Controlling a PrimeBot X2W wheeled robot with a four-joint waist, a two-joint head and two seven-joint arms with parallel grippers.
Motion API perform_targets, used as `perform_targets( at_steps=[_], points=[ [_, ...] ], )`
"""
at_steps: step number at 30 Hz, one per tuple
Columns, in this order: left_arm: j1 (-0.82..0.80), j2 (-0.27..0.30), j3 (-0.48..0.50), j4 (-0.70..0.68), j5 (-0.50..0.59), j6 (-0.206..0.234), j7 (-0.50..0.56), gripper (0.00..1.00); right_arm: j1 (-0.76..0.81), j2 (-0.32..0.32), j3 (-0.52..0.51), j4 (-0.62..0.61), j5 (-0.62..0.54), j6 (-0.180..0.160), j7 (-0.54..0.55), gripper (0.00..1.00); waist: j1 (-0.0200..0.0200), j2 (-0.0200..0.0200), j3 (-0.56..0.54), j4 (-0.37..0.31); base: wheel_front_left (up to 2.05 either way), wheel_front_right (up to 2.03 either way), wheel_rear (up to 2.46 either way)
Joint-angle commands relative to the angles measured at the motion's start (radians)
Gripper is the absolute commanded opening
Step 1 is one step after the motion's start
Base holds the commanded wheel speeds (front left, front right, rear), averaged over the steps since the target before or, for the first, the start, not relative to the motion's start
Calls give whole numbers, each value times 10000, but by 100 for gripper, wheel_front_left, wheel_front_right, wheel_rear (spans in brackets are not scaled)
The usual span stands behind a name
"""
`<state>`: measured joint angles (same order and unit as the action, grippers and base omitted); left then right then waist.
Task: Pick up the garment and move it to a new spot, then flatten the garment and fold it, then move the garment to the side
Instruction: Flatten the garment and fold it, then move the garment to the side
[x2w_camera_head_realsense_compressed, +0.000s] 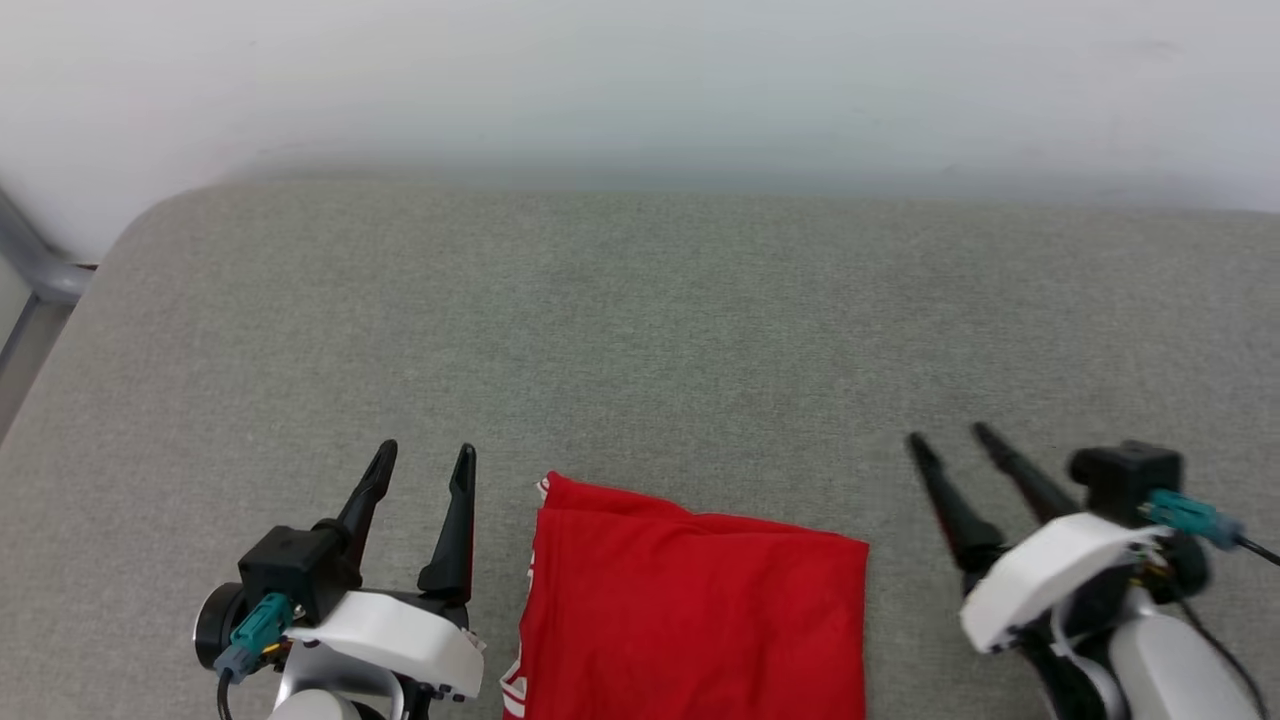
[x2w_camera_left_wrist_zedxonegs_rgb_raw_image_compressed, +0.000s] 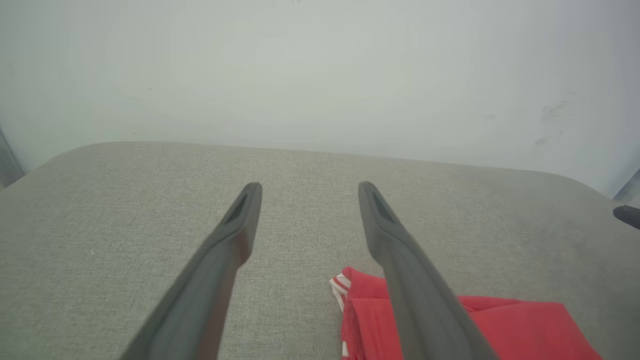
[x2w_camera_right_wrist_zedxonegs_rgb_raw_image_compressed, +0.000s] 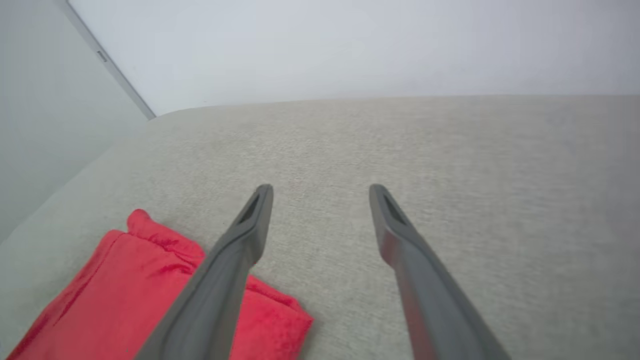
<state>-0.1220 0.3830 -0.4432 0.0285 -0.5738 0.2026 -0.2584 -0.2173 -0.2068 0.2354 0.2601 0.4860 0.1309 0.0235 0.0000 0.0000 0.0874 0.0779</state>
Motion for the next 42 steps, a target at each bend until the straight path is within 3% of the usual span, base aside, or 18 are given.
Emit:
perform_targets(
  at_steps=[1,5,8,19,33,37,42],
  points=[
    [146,-21,49,-33,81,18,-38,100,192,110,-340,-171,-333,-4,-145,100,0,0,-86,-106,0,0,0],
    [231,-51,262,-44,170,50,-71,100,867,544,-1978,-1133,-1931,-4,-620,100,0,0,-197,-304,0,0,0],
    [336,-40,417,9,297,40,-78,100,1365,927,-2657,-1992,-2715,-4,-776,100,0,0,-288,-462,0,0,0],
    [909,-295,1034,98,893,-156,-87,100,3062,1409,-3001,-4104,-3455,-4,-269,100,0,0,-726,-750,0,0,0],
    [1068,-896,1605,287,1425,-551,-87,100,3364,1572,-3184,-4612,-3194,-4,502,100,0,0,-724,-709,0,0,0],
    [844,-1046,1753,216,1569,-678,-88,100,3388,1446,-3352,-4118,-2862,-4,1519,100,0,0,-437,-562,0,0,0],
    [543,-1315,1933,173,1773,-873,-80,100,3365,1093,-2965,-3122,-1491,-4,3260,100,0,0,-4,-296,0,0,0]
  ],
)
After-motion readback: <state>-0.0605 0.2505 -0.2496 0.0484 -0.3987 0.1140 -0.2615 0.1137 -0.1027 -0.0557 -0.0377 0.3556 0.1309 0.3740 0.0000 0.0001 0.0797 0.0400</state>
